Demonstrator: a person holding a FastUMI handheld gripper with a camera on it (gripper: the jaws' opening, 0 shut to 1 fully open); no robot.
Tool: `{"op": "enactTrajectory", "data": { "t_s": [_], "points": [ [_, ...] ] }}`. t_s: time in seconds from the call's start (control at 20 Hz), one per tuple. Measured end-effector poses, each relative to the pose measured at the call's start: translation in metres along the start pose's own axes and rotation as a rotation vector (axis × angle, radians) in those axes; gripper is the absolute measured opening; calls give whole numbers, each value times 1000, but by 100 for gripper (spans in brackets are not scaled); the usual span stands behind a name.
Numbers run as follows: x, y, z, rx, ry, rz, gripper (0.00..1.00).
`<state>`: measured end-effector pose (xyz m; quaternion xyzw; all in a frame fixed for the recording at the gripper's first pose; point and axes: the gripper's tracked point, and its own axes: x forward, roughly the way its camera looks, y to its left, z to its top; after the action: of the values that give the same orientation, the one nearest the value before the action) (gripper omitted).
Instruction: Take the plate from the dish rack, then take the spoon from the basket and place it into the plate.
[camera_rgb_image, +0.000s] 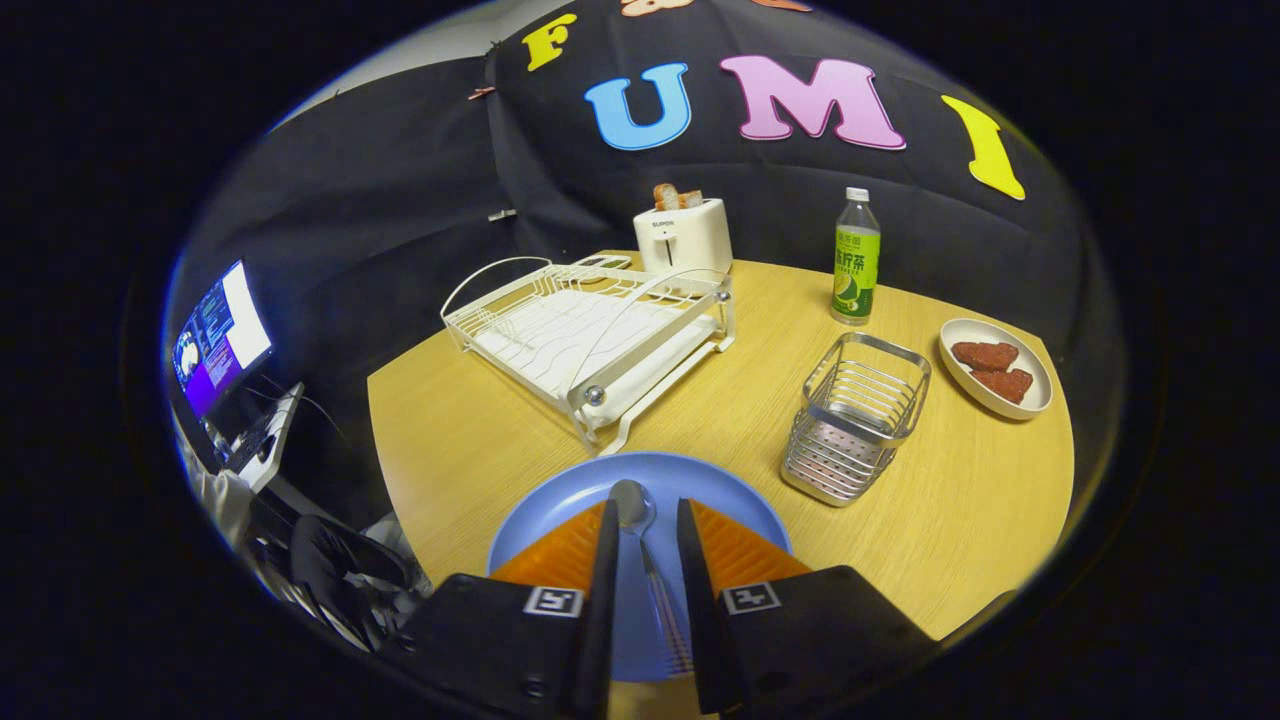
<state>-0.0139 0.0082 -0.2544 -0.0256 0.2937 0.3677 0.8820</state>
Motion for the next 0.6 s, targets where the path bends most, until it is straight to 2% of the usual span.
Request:
{"op": "enactTrajectory", "data": {
  "t_s": [0.2, 0.4, 0.6],
  "points": [
    [-13, -7, 25, 19, -49, -54, 98],
    [-43, -20, 77, 13, -172, -165, 99],
    [-77, -34, 138, 46, -303, -333, 99]
  ]
}}
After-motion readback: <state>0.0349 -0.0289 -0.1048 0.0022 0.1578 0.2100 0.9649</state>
